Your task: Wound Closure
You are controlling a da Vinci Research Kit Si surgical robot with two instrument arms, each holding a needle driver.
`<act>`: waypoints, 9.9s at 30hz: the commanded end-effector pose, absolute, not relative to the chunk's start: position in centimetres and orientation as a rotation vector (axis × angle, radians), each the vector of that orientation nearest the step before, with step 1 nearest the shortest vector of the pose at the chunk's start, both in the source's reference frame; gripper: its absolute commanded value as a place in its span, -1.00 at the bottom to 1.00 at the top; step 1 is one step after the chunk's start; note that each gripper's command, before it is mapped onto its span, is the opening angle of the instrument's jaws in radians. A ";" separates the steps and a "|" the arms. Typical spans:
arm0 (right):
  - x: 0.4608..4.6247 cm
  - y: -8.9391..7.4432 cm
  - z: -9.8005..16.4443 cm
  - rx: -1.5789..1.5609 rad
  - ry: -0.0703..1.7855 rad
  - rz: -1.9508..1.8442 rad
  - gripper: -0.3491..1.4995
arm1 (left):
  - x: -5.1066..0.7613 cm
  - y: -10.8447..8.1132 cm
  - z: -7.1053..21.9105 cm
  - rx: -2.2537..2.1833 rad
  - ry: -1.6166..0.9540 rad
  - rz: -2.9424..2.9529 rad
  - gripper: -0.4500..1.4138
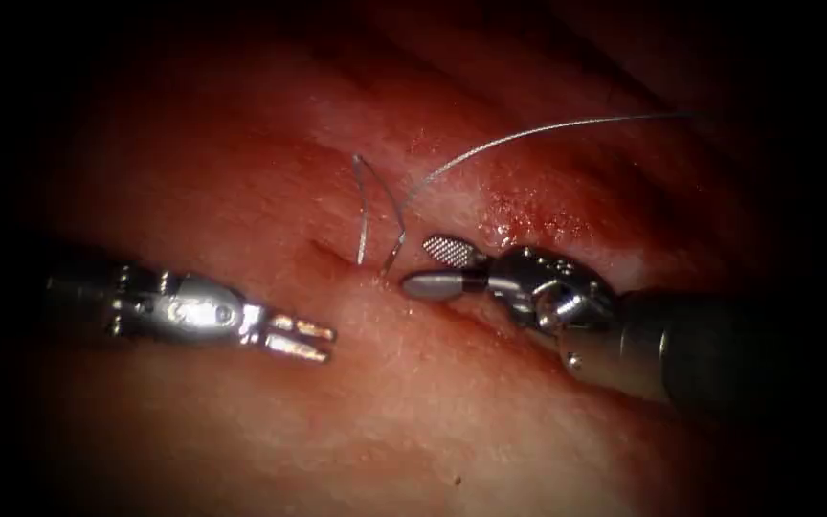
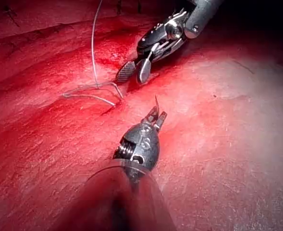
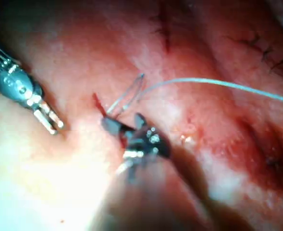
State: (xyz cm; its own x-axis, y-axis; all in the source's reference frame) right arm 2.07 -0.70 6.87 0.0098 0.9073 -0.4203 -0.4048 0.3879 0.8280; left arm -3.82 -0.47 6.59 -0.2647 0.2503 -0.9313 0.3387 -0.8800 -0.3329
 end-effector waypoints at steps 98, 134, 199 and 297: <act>2.89 -1.3 7.0 0.519 1.129 0.800 -0.49 | -3.39 0.1 3.5 2.050 1.240 -2.542 -1.00; 3.28 -1.4 4.8 0.586 1.173 0.775 -1.00 | -3.07 0.5 4.8 2.014 0.841 -2.812 -1.00; 3.08 -1.5 6.0 0.359 1.119 0.601 -1.00 | -2.91 0.7 4.9 2.043 0.751 -2.814 -1.00; 3.64 -2.4 4.5 0.305 1.175 0.386 0.64 | -2.86 0.7 5.0 2.038 0.739 -2.807 -1.00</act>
State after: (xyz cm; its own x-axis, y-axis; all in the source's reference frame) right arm 3.61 -2.45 4.38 0.3327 0.4441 -0.8319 -0.1219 0.8950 0.4290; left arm -2.82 0.76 4.94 -0.2860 0.5409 -0.7910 -0.0839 -0.8364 -0.5416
